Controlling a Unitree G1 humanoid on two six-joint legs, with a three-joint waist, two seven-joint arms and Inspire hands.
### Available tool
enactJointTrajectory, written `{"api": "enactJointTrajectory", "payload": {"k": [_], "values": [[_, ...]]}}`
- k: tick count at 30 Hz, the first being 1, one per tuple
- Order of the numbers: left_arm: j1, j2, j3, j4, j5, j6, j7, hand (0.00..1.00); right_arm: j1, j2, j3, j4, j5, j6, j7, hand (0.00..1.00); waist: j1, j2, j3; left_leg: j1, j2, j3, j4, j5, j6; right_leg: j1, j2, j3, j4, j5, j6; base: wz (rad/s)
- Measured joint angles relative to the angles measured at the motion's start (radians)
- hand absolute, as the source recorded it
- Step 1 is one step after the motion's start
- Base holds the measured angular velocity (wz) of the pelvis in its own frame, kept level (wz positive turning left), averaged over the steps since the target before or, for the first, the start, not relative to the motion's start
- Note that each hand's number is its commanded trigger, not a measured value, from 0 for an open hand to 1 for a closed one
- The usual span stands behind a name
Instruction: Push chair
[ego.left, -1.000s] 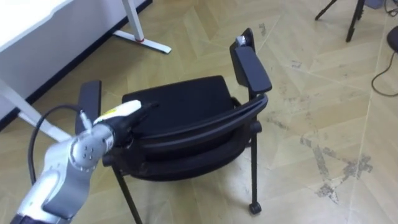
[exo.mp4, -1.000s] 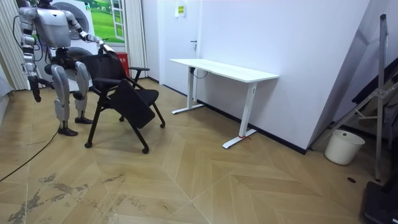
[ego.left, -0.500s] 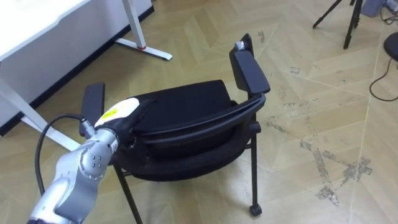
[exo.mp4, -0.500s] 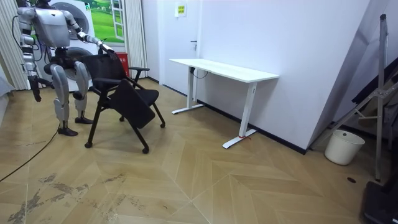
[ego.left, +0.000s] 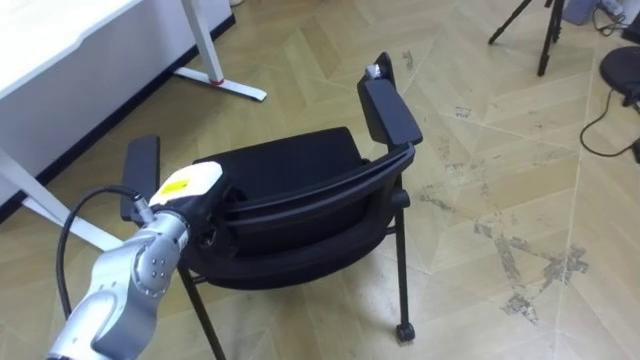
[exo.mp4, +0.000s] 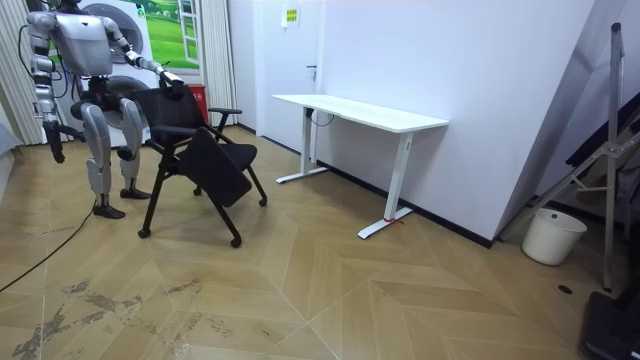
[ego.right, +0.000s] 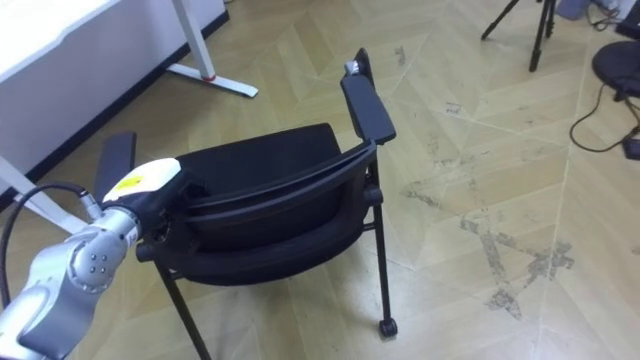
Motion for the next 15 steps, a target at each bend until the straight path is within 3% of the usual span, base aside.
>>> {"api": "enactJointTrajectory", "payload": {"k": [10,15], "values": [[0.0,0.002,0.0,-0.007,-0.002,0.0,0.015,1.0,-0.008,0.0,-0.01,0.0,0.025,-0.002,0.042,0.0,0.0,0.009,0.0018,-0.002,0.002,0.005,0.0,0.0,0.0,0.001,0.001,0.002,0.0,0.001,-0.001,0.0],[0.002,0.003,0.005,-0.007,-0.003,0.004,0.021,1.0,-0.003,-0.001,-0.067,0.005,0.031,-0.002,0.038,0.0,0.0,0.008,0.0044,0.001,0.002,0.022,-0.002,0.0,0.0,-0.001,0.001,0.016,-0.002,0.001,-0.001,-0.07]]}}
